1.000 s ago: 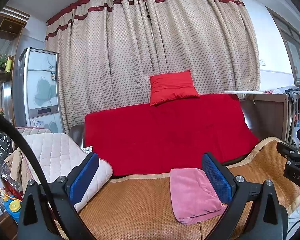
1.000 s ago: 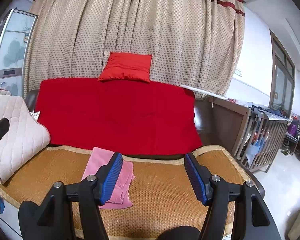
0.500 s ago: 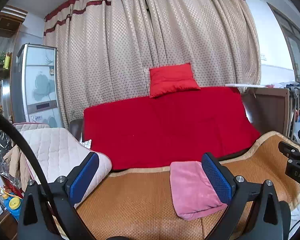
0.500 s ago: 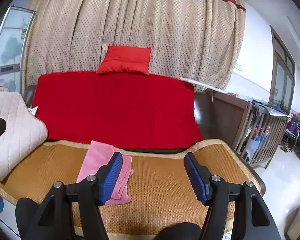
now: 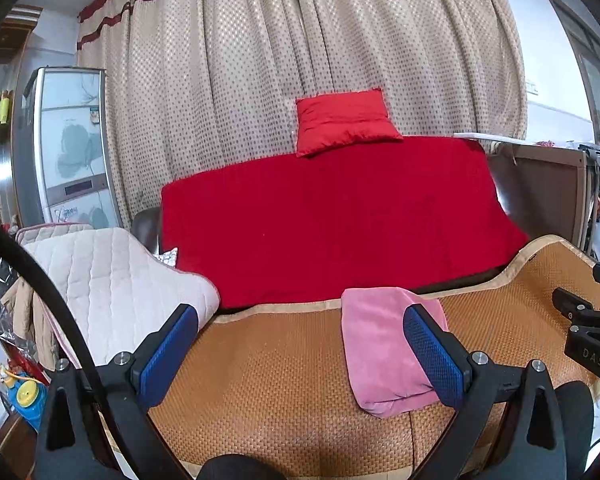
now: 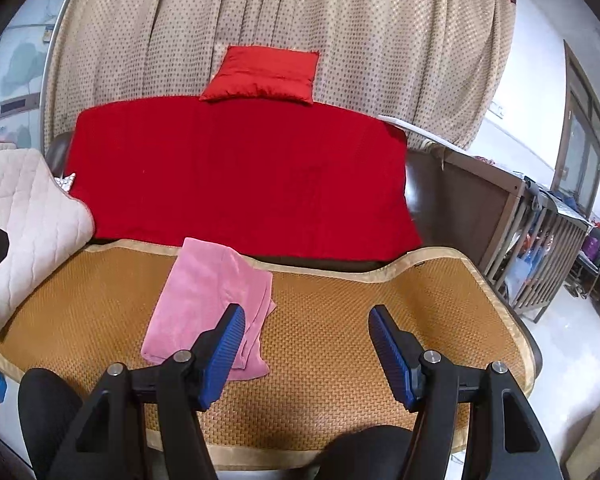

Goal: Fold large clothes

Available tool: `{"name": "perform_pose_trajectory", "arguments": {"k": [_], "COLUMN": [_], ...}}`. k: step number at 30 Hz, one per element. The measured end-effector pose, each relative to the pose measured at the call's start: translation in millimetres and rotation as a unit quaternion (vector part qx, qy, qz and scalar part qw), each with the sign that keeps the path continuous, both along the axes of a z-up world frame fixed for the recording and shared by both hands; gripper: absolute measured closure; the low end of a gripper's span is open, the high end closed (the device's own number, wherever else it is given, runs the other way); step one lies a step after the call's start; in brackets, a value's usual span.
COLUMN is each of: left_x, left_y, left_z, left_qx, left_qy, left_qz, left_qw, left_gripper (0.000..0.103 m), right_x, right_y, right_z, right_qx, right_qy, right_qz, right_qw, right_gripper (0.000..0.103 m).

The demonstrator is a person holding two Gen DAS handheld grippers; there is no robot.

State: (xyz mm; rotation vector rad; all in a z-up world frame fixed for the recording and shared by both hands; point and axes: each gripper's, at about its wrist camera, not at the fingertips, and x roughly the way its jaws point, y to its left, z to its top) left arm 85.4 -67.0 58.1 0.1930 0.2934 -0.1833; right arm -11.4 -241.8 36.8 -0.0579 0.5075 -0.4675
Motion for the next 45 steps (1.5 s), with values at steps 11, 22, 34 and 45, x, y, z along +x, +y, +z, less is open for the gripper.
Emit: {"name": "perform_pose_trajectory", "arguments": {"k": [11, 22, 34, 45], "left_x": [1, 12, 40, 64], "left_y": [4, 5, -1, -22], "left_z": [1, -5, -16, -28], "left_qx": [-0.004, -0.007, 0.003, 0.007], "left_qy": [-0.002, 0.013, 0.038, 0.050], "left_qz": [-0.006, -0.007, 0.023, 0.005], "left_qw": [1.0000, 0.9999, 0.9990, 0.9987], "left_gripper": [0.001, 0.001, 0.001, 0.001], "right_x": [5, 24, 56, 74], "right_y": [11, 20, 21, 0], "right_z": [0, -5, -19, -35], "right_qx": [-0.010, -0.017, -0.002, 0.009], "right_qy": [0.005, 0.019, 0.038, 0.050], "right_qz": [0.007, 0.012, 0.040, 0.028], "right_qw": [1.000, 1.000, 0.998, 0.998], "right_gripper": [0.035, 0.035, 0.035, 0.035]}}
